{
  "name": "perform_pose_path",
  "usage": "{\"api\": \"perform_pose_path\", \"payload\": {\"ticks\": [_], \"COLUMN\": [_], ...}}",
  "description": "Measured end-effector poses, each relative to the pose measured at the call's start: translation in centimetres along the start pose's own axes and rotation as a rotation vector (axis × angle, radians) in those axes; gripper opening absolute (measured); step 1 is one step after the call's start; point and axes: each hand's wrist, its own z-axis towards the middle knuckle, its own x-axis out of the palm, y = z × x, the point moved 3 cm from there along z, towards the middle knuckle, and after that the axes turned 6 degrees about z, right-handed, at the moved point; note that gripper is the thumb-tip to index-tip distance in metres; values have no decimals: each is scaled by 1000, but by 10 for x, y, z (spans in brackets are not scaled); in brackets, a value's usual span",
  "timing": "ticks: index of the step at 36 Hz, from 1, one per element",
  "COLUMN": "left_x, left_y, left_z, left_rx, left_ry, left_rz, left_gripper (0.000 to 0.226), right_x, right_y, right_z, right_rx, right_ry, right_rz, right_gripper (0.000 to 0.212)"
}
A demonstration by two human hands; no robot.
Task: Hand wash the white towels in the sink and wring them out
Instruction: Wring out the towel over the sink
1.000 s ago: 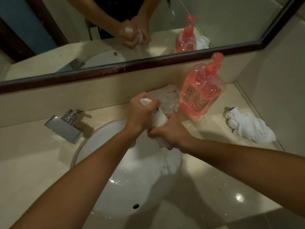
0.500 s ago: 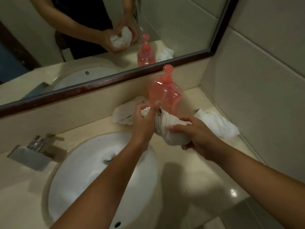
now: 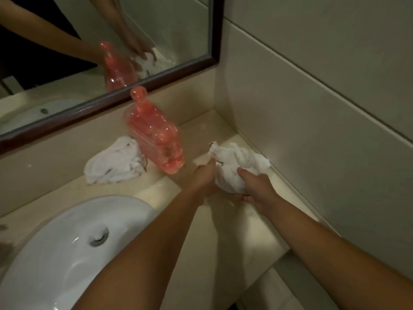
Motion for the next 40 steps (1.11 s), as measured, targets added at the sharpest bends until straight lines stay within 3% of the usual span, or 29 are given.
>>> {"api": "perform_pose_path", "payload": {"ticks": [2, 4, 8, 10, 15, 19, 23, 26, 32, 36, 40], "left_x": [-2, -6, -25, -40, -96, -151, -197, -223, -260, -273, -279], "left_y": [14, 21, 12, 13, 17, 30, 47, 55, 55, 50, 44], "left_z": [6, 0, -24, -33, -59, -69, -70, -63, -39, -16, -5], "left_rx": [-1, 24, 163, 203, 289, 268, 247, 228, 124, 156, 129], "left_ry": [-49, -98, -197, -243, -436, -551, -656, -707, -735, -711, -719], "left_rz": [2, -18, 111, 116, 117, 90, 20, -94, -19, 70, -20], "left_gripper": [71, 59, 37, 38, 31, 33, 26, 25, 71, 67, 67], "right_x": [-6, -4, 7, 18, 87, 159, 216, 252, 297, 308, 309], "right_y": [-11, -15, -10, -4, 10, 1, -18, -21, -22, -35, -45], "right_z": [10, 6, -16, -25, -57, -74, -77, -73, -43, -29, -27], "right_rx": [-1, -24, -139, -287, -668, -541, -540, -531, -420, -442, -482], "right_ry": [-74, -120, -243, -303, -169, 147, 371, 373, 290, 217, 204], "right_rz": [-53, -154, -436, -467, -419, -440, -607, -621, -498, -446, -409], "right_gripper": [90, 99, 73, 63, 35, 9, 20, 31, 56, 73, 68]}}
